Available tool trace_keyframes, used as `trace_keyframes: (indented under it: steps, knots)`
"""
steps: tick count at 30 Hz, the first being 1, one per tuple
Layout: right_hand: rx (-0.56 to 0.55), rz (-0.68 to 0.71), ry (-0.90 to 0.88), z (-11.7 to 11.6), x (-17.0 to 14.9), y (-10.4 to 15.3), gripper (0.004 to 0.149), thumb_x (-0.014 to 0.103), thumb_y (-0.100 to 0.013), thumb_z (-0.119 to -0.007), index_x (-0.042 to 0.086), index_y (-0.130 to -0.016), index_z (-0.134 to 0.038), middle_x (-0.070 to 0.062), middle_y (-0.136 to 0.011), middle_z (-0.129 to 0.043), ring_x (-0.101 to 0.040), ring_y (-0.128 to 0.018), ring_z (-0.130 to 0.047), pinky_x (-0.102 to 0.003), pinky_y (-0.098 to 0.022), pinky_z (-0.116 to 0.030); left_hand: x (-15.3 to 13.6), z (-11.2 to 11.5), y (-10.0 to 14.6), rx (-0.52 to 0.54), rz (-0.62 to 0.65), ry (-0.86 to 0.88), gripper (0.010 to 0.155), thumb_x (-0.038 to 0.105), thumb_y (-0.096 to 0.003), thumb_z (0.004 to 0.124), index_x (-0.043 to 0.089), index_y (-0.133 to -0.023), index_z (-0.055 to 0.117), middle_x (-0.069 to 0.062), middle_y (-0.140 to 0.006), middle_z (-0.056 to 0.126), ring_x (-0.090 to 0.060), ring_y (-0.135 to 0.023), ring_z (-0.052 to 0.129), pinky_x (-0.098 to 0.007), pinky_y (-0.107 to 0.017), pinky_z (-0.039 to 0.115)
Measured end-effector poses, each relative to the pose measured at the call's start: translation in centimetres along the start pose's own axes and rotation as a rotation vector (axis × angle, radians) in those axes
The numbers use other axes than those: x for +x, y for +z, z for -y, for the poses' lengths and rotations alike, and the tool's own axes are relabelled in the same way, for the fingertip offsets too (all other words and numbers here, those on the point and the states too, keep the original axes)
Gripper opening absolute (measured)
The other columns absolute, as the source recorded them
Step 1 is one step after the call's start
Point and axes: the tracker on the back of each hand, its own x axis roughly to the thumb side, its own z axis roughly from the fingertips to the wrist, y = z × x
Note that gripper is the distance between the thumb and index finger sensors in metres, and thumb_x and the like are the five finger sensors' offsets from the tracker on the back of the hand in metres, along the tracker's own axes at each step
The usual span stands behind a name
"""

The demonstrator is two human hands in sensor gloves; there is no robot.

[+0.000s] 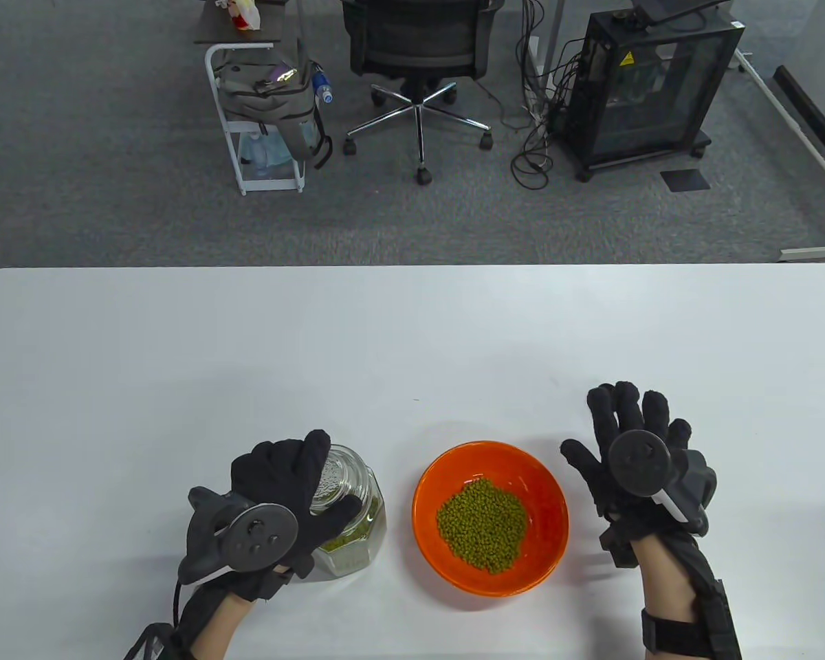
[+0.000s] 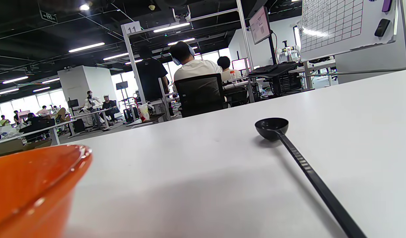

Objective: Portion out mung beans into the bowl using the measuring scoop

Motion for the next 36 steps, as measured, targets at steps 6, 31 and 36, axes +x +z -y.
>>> trace_keyframes:
  steps: [6,31,36]
  knots:
    - [0.008,-0.001,-0.004,0.0,0.0,0.0,0.084,0.069,-0.043,-0.062,0.031,-0.112,-0.032,-0.011,-0.123,-0.027,-0.053,-0.109,-0.024,-0.077,-0.070,-0.026,0.1,0.3,-0.1,-0.038,0.000,-0.005,0.094,0.074,-0.0472,0.082,0.003,-0.105,0.063,-0.025,-0.090,0.078,-0.042,-0.065,0.085,-0.065,-0.058,0.070]
    - [0.026,0.008,0.014,-0.4,0.2,-0.1,0.084,0.069,-0.043,-0.062,0.030,-0.112,-0.032,-0.011,-0.122,-0.028,-0.053,-0.108,-0.027,-0.077,-0.070,-0.026,0.0,0.9,-0.4,-0.127,-0.015,-0.049,0.096,0.080,-0.0482,0.075,0.009,-0.110,0.056,-0.022,-0.097,0.071,-0.042,-0.072,0.080,-0.067,-0.063,0.065]
    - [0.018,0.014,0.019,-0.5,0.3,-0.1,0.084,0.069,-0.043,-0.062,0.031,-0.112,-0.032,-0.011,-0.122,-0.027,-0.053,-0.109,-0.025,-0.077,-0.071,-0.026,-1.1,-0.1,0.2,-0.074,-0.021,0.011,0.102,0.088,-0.0475,0.055,0.013,-0.115,0.039,-0.025,-0.110,0.053,-0.046,-0.086,0.068,-0.069,-0.068,0.057]
